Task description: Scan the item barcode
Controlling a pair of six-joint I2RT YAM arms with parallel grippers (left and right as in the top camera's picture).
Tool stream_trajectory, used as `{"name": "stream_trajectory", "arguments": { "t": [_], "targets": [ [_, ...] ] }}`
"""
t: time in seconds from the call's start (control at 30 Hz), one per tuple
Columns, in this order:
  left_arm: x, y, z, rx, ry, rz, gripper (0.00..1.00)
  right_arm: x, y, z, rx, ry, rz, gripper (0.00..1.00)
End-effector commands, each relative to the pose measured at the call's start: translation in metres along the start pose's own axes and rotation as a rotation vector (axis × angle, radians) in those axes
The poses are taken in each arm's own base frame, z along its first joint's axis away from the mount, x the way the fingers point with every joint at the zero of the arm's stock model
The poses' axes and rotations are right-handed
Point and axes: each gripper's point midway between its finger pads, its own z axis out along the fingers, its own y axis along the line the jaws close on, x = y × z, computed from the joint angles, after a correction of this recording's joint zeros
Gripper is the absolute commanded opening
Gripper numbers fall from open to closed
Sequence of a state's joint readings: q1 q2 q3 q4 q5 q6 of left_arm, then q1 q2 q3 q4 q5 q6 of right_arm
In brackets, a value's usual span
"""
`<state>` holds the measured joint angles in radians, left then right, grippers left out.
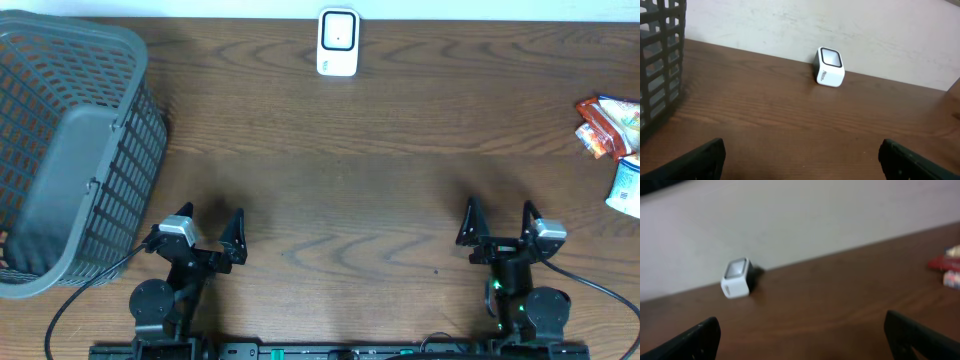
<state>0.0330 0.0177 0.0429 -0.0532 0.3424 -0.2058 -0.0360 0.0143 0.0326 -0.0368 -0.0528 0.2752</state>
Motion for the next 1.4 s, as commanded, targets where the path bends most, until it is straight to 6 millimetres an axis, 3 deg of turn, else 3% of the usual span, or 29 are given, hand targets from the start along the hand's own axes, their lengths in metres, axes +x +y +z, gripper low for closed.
{"name": "stream_trajectory", "arguments": {
  "t": [0.0,0.9,1.0,1.27,1.37],
  "targets": [
    [0.016,0.003,0.002,0.0,0.04,-0.01,0.98,0.021,-0.007,0.001,0.023,0.057,0.003,0.99],
    [0.016,0.004,0.002,-0.001,0.04,-0.009,0.98,0.019,-0.009,0.001,0.037,0.047,-0.001,0.99],
    [0.012,0.016,0.002,-0.07,0.019,0.042,0.98,0.019,-0.009,0.001,0.037,0.047,-0.001,0.99],
    [-0.002,0.025,0.001,-0.132,-0.053,0.069,0.98,0.019,-0.009,0.001,0.037,0.047,-0.001,0.99],
    [0.003,0.028,0.0,-0.147,-0.028,0.108,0.98,0.019,-0.009,0.001,0.037,0.047,-0.001,0.99]
  ]
}}
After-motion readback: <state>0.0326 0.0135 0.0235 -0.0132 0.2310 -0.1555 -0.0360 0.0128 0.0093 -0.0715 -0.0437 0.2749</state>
